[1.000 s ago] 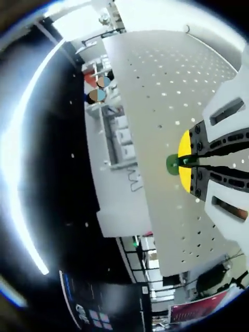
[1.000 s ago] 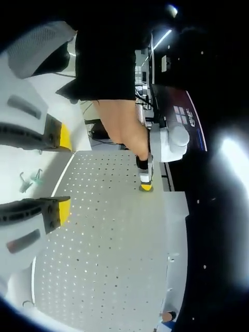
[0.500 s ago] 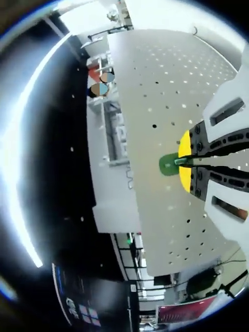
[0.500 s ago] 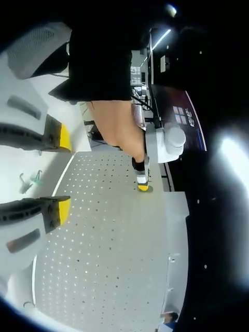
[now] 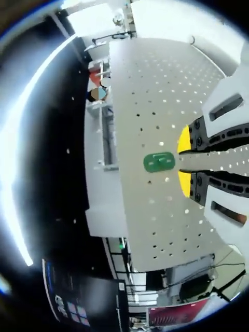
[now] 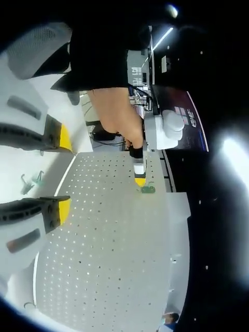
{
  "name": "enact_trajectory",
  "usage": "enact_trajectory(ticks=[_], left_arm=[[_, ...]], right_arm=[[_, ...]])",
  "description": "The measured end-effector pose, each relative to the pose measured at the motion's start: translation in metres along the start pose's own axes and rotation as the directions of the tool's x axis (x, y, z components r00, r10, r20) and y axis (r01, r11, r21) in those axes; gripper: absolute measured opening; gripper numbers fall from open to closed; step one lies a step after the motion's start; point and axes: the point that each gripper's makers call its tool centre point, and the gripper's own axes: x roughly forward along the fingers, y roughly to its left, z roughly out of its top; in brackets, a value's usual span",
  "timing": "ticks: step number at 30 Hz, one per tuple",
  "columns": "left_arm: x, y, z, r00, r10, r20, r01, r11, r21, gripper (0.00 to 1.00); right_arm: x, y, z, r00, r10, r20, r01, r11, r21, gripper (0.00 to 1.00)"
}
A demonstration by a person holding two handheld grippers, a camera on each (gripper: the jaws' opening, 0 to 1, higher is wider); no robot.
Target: Insert the hook assembly into the mounting plate slot until the hook locks in place.
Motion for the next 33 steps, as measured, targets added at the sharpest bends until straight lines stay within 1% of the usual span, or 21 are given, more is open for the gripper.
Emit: enact_trajectory(ticks=[8,12,15,18,24,33], left_arm=[[-0.028,-0.011,-0.006,0.998,-0.061,0.006,0.06,0.998,0.018,0.13],[-0.044,-0.019,-0.012,0.996,-0.092,0.002,0.092,0.996,0.011,0.13],[-0.054,-0.024,-0.019,0.994,-0.109,-0.014,0.11,0.994,0.019,0.12],[-0.064,-0.029,-0.026,0.99,-0.134,-0.032,0.135,0.991,0.004,0.12],[-0.083,-0.039,-0.029,0.983,-0.178,-0.04,0.179,0.984,0.02,0.11],[-0.115,-0.053,-0.037,0.971,-0.229,-0.061,0.23,0.973,0.008,0.11]], right_arm=[[0.001,-0.001,-0.001,1.0,-0.003,-0.005,0.003,1.0,-0.002,0.31],[0.001,0.001,-0.002,1.0,0.001,-0.007,-0.001,1.0,-0.007,0.31],[0.002,0.0,-0.003,1.0,0.001,-0.01,-0.001,1.0,-0.006,0.31],[0.002,-0.001,-0.003,1.0,-0.001,-0.011,0.001,1.0,-0.006,0.31],[0.003,-0.001,-0.005,1.0,-0.002,-0.018,0.002,1.0,-0.008,0.3],[0.006,0.0,-0.019,0.998,0.001,-0.058,-0.002,1.0,-0.014,0.3]])
